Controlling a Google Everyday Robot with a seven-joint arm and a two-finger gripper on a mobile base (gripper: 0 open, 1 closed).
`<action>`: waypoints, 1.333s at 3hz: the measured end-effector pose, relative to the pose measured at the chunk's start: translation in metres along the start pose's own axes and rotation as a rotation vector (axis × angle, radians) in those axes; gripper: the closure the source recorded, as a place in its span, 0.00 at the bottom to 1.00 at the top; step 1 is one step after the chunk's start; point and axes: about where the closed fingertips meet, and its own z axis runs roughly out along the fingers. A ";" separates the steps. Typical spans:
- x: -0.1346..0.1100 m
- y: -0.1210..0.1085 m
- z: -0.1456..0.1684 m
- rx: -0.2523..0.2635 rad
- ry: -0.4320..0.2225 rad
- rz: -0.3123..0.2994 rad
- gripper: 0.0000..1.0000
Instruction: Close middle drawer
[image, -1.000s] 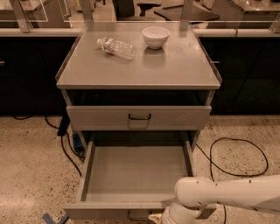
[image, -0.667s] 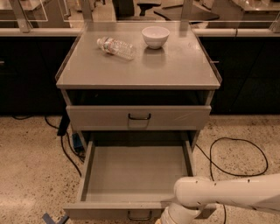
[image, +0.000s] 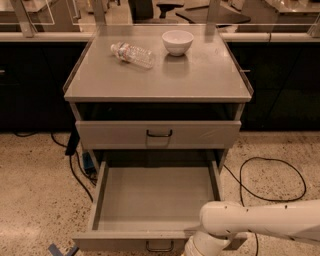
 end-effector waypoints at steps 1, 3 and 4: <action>0.002 0.002 -0.002 -0.011 -0.028 -0.005 1.00; 0.004 0.004 -0.005 0.001 -0.089 -0.029 1.00; 0.002 0.002 -0.006 -0.013 -0.210 -0.030 1.00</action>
Offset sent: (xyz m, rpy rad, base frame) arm -0.0014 -0.0062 0.0040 0.0407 -0.0160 0.0126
